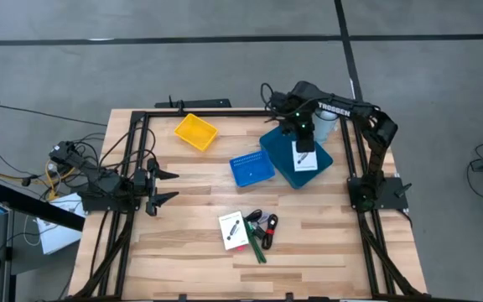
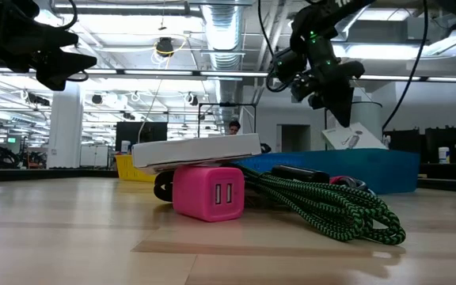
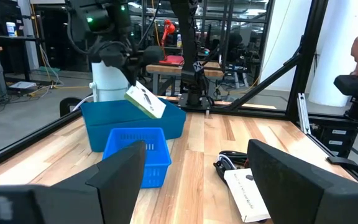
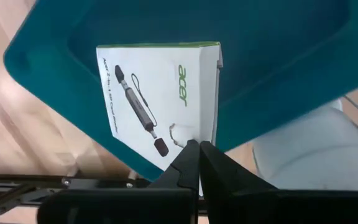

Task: Pick and place items into bin
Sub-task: Put the right SD card reader box into the dark blue bin, then put the SD card reader box into the dark blue bin

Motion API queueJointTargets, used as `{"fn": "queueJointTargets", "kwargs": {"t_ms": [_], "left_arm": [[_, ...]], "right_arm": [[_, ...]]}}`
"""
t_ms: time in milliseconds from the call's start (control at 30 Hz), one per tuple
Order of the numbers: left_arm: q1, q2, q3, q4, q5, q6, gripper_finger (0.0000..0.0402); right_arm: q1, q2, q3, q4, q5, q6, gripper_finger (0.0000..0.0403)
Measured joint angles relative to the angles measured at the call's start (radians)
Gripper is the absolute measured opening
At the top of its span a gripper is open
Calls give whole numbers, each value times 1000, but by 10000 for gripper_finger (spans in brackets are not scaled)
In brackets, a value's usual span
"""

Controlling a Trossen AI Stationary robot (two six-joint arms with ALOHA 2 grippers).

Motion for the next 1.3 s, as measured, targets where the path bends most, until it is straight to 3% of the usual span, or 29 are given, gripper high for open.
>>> {"fn": "queueJointTargets", "kwargs": {"t_ms": [800,1133,1300], "left_arm": [[0,0,0,0,1,0,272],[0,0,0,0,1,0,272],[0,0,0,0,1,0,272]], "right_arm": [[14,0,-1,42,11,89,3],[14,0,-1,57,11,112,92],[14,0,3,30,18,116,114]]}}
